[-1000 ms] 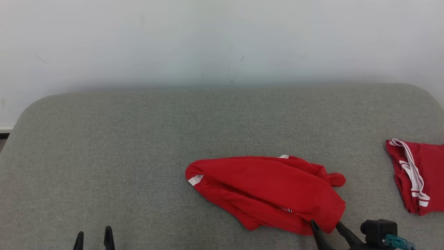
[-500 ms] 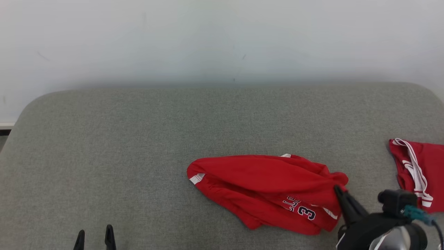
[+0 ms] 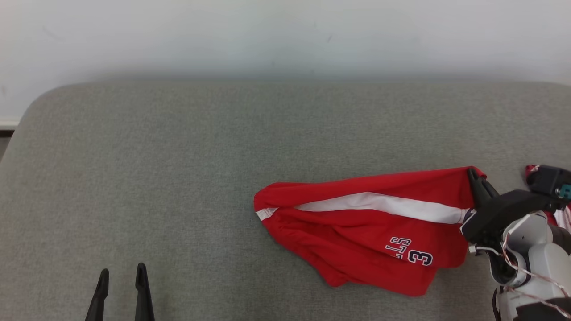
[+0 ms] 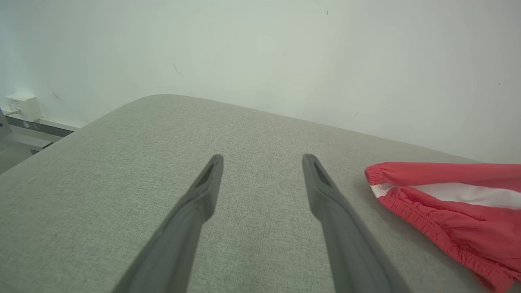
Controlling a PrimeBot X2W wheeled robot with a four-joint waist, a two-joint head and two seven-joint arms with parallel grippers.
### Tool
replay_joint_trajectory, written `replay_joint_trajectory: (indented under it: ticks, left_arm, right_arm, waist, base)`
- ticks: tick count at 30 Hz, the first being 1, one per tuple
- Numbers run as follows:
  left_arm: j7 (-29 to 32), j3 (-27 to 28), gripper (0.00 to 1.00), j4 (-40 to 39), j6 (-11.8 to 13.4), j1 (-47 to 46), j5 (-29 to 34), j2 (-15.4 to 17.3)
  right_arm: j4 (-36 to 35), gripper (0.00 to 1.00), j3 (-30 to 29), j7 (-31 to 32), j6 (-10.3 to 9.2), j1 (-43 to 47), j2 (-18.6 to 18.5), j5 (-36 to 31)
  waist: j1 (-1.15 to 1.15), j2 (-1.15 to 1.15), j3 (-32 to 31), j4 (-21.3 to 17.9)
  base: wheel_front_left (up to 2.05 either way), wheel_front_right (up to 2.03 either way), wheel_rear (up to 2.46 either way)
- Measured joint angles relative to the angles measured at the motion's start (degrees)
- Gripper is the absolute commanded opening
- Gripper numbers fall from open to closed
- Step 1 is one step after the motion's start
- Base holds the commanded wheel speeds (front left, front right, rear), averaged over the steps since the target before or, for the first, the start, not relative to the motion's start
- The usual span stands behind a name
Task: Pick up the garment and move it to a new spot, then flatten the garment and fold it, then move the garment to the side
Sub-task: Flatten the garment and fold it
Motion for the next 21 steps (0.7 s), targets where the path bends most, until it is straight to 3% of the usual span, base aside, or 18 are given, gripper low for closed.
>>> replay_joint_trajectory:
  ticks: [15,16,17,21]
  left_arm:
    - [0.0,-1.21,1.0,-2.08,-0.42,-4.04,0.25,0.0]
    - [0.0,-1.25,1.0,-2.18,-0.42,-4.25,0.25,0.01]
    - [0.0,-1.29,1.0,-2.2,-0.42,-4.37,0.25,0.01]
    - [0.0,-1.38,1.0,-2.13,-0.2,-4.52,0.23,0.0]
  right_arm:
    - [20.57,0.0,-3.27,-6.71,0.0,-15.97,-2.97,-4.57]
    - [21.42,0.77,-2.92,-7.15,0.0,-16.52,-3.04,-4.8]
    - [22.27,1.0,-2.3,-7.24,0.0,-16.96,-3.16,-5.0]
    - [23.65,1.0,0.79,-7.75,0.0,-17.52,-3.63,-3.82]
  waist:
    - [0.01,0.0,7.37,5.62]
    - [0.01,0.0,7.76,5.88]
    - [0.01,0.01,8.12,6.11]
    - [0.0,0.01,8.41,6.51]
  base:
    - [0.0,0.0,0.0]
    - [0.0,0.0,0.0]
    - [0.0,0.0,0.0]
    - [0.0,0.0,0.0]
